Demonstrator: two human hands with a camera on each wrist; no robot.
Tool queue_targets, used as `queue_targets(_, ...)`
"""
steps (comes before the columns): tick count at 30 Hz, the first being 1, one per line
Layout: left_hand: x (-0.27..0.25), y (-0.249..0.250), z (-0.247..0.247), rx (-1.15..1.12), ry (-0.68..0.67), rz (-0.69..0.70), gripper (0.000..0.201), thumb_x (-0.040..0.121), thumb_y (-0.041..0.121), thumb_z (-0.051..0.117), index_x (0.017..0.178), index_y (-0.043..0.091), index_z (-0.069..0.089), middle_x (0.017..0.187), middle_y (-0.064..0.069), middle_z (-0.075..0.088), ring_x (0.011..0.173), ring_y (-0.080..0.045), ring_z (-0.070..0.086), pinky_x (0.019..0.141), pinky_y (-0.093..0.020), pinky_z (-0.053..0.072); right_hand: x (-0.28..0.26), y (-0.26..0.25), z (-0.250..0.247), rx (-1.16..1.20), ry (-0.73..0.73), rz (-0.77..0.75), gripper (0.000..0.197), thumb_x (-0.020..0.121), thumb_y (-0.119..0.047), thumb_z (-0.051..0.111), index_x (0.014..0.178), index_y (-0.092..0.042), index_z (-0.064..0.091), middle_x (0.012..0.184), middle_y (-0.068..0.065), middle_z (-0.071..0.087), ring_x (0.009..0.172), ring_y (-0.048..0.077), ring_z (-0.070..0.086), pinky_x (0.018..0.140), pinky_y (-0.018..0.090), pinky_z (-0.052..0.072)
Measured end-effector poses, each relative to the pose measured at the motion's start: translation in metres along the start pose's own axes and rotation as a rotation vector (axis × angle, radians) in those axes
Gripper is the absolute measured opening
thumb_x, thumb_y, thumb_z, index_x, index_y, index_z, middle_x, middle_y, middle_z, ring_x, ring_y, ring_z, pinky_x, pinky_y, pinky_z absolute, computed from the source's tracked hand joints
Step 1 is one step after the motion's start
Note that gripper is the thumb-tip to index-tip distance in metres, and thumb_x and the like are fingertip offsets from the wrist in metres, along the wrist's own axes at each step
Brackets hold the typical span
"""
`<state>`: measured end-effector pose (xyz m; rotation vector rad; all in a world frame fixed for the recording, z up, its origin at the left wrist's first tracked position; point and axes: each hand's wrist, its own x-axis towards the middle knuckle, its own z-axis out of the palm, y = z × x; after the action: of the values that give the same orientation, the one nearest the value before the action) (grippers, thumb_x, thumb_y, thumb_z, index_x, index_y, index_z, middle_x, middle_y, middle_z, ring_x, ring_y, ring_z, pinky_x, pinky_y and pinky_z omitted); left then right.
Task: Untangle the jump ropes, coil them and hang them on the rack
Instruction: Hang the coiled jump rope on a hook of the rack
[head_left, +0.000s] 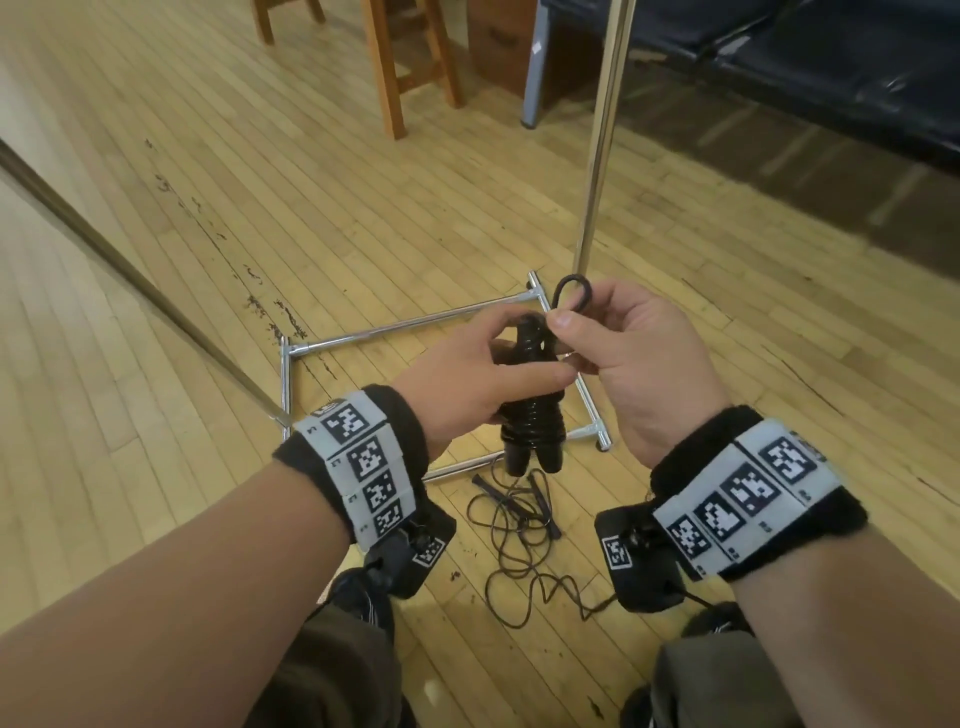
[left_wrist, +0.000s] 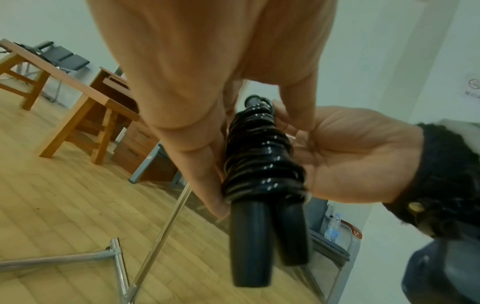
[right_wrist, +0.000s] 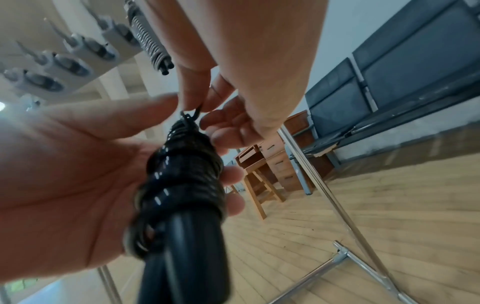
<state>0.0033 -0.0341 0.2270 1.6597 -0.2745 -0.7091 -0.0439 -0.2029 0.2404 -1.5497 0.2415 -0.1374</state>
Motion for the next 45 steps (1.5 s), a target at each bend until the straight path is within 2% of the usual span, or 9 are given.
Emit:
queue_targets(5, -0.026, 0.028, -0.001, 0.0, 0.013, 0.059, 0.031, 0.083, 0.044, 0.079, 0.112, 0.035, 0.073, 0.105, -0.002, 0.078, 0.106, -0.026, 0.077, 0.098, -0.055, 0.059, -0.023, -0.03, -0.007, 0.055, -0.012, 0.002, 0.007, 0.094, -0.005, 0.07, 0.096, -0.012, 0.068, 0.088, 0.0, 0.074, 0.075, 0.008, 0.068, 0.067, 0.026, 0.054)
queue_targets(10, -0.056, 0.095, -0.006, 0.159, 0.03, 0.215, 0.038, 0.073, 0.057, 0.081, 0.099, 0.03, 0.075, 0.11, -0.015, 0.074, 0.114, -0.043, 0.068, 0.108, -0.066, 0.048, -0.038, -0.094, -0.003, 0.024, -0.038, -0.054, 0.009, 0.092, -0.008, 0.074, 0.1, -0.008, 0.071, 0.091, 0.008, 0.077, 0.078, 0.014, 0.071, 0.064, 0.025, 0.056)
queue_targets(13, -0.078, 0.146, -0.019, 0.24, 0.045, 0.345, 0.035, 0.076, 0.061, 0.079, 0.096, 0.032, 0.075, 0.104, -0.005, 0.076, 0.11, -0.037, 0.069, 0.107, -0.064, 0.049, -0.045, -0.15, 0.002, -0.021, -0.099, -0.102, 0.012, 0.092, -0.004, 0.073, 0.103, -0.005, 0.069, 0.088, 0.009, 0.077, 0.076, 0.016, 0.072, 0.062, 0.025, 0.056)
queue_targets(16, -0.106, 0.198, -0.034, 0.361, 0.112, 0.418, 0.034, 0.074, 0.067, 0.075, 0.086, 0.035, 0.071, 0.086, 0.007, 0.072, 0.085, -0.018, 0.067, 0.095, -0.051, 0.056, -0.054, -0.21, 0.014, -0.158, -0.148, -0.199, 0.013, 0.089, -0.005, 0.077, 0.098, -0.008, 0.068, 0.076, 0.002, 0.075, 0.071, 0.013, 0.071, 0.058, 0.022, 0.056)
queue_targets(23, -0.153, 0.292, -0.076, 0.394, 0.072, 0.497, 0.017, 0.077, 0.033, 0.079, 0.066, 0.036, 0.066, 0.073, 0.006, 0.062, 0.077, -0.018, 0.058, 0.078, -0.038, 0.051, -0.067, -0.315, 0.053, -0.359, -0.188, -0.403, 0.004, 0.098, -0.002, 0.066, 0.096, -0.004, 0.07, 0.073, 0.009, 0.071, 0.066, 0.018, 0.068, 0.066, 0.032, 0.062)
queue_targets(29, -0.168, 0.329, -0.103, 0.517, 0.186, 0.534, 0.015, 0.081, 0.035, 0.075, 0.08, 0.022, 0.068, 0.097, -0.016, 0.074, 0.093, -0.036, 0.071, 0.091, -0.055, 0.061, -0.074, -0.359, 0.08, -0.471, -0.141, -0.498, 0.007, 0.101, -0.016, 0.064, 0.1, -0.015, 0.071, 0.071, 0.001, 0.072, 0.057, 0.004, 0.066, 0.052, 0.012, 0.05)
queue_targets(35, -0.165, 0.333, -0.122, 0.279, 0.278, 0.668, 0.012, 0.082, 0.043, 0.077, 0.076, 0.034, 0.072, 0.082, 0.002, 0.071, 0.078, -0.016, 0.067, 0.078, -0.033, 0.056, -0.069, -0.374, 0.097, -0.322, -0.098, -0.5, 0.008, 0.101, -0.014, 0.065, 0.104, -0.015, 0.072, 0.09, 0.005, 0.077, 0.071, 0.01, 0.072, 0.066, 0.018, 0.059)
queue_targets(40, -0.149, 0.333, -0.129, 0.215, 0.348, 0.721, 0.029, 0.08, 0.058, 0.077, 0.085, 0.029, 0.076, 0.083, -0.003, 0.071, 0.077, -0.023, 0.063, 0.081, -0.046, 0.06, -0.054, -0.372, 0.104, -0.355, -0.074, -0.523, 0.009, 0.101, -0.026, 0.065, 0.101, -0.023, 0.073, 0.086, -0.004, 0.076, 0.07, -0.001, 0.069, 0.056, 0.01, 0.052)
queue_targets(45, -0.132, 0.33, -0.135, 0.136, 0.403, 0.719, 0.034, 0.081, 0.057, 0.079, 0.091, 0.024, 0.079, 0.097, -0.02, 0.074, 0.092, -0.045, 0.07, 0.096, -0.066, 0.057, -0.027, -0.366, 0.11, -0.348, -0.071, -0.469, 0.019, 0.101, -0.032, 0.063, 0.095, -0.019, 0.075, 0.084, 0.006, 0.076, 0.066, 0.006, 0.068, 0.066, 0.022, 0.061)
